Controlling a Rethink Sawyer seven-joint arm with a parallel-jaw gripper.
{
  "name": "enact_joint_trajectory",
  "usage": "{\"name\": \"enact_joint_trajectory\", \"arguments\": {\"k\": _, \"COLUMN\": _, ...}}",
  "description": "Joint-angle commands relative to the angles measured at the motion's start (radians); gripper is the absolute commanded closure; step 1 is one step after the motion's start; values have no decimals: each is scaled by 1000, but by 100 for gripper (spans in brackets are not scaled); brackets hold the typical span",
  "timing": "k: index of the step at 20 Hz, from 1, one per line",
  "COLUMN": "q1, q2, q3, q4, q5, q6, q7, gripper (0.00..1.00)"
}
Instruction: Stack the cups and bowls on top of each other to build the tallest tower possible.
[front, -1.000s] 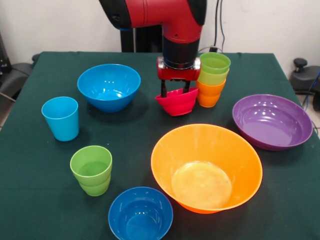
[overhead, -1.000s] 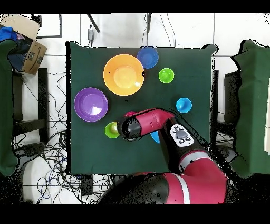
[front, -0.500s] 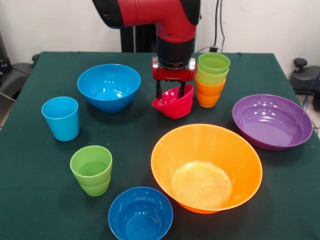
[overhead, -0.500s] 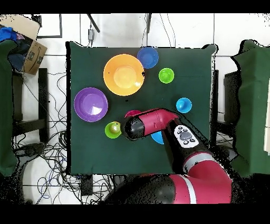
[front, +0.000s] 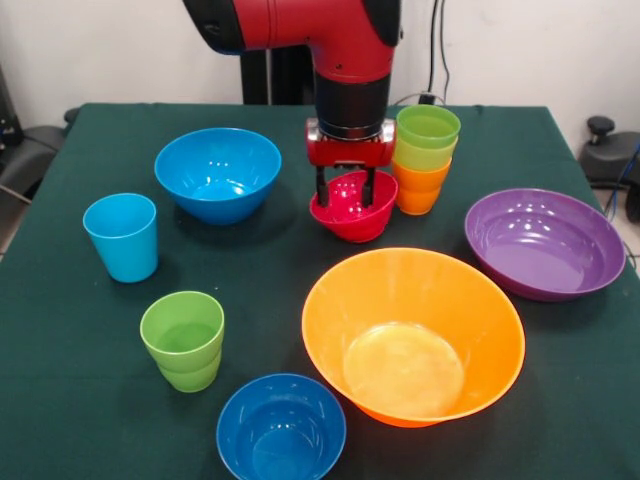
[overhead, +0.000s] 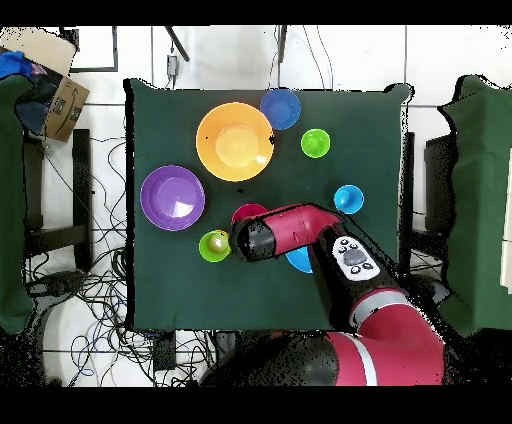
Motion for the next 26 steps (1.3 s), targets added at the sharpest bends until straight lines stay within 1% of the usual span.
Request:
{"name": "enact_joint_trajectory", "arguments": {"k": 1, "q1": 7, "q2": -40, "q3": 88, "q4": -44, "q5": 7, "q6": -6, "q7": -57, "gripper": 0}}
{"name": "enact_joint_trajectory", "arguments": {"k": 6, "q1": 2, "q2": -54, "q3": 87, "q4": -35, "q5": 10, "q6": 5, "q7": -60, "gripper": 0}}
{"name": "enact_joint_trajectory", "arguments": {"k": 11, "q1": -5, "q2": -76, "q3": 88, "q4": -37, "q5": 10, "q6": 49, "q7": -89, "gripper": 0}}
{"name": "enact_joint_trajectory", "arguments": {"k": 14, "q1": -6, "q2": -71, "q3": 81, "q4": -32, "q5": -2, "q6": 29, "q7": -84, "gripper": 0}}
{"name": "enact_joint_trajectory", "arguments": {"k": 19, "q1": -16, "q2": -89, "q3": 86, "q4": -23, "q5": 2, "q6": 55, "q7": -104, "gripper": 0}}
{"name": "enact_joint_trajectory", "arguments": {"k": 23, "q1": 2, "q2": -64, "q3": 56, "q4": -33, "q5": -36, "q6": 35, "q7": -95, "gripper": 0}}
{"name": "enact_joint_trajectory", "arguments": {"k": 26, "q1": 7, "q2": -54, "q3": 43, "q4": -31, "q5": -55, "q6": 44, "q7": -108, "gripper": 0}}
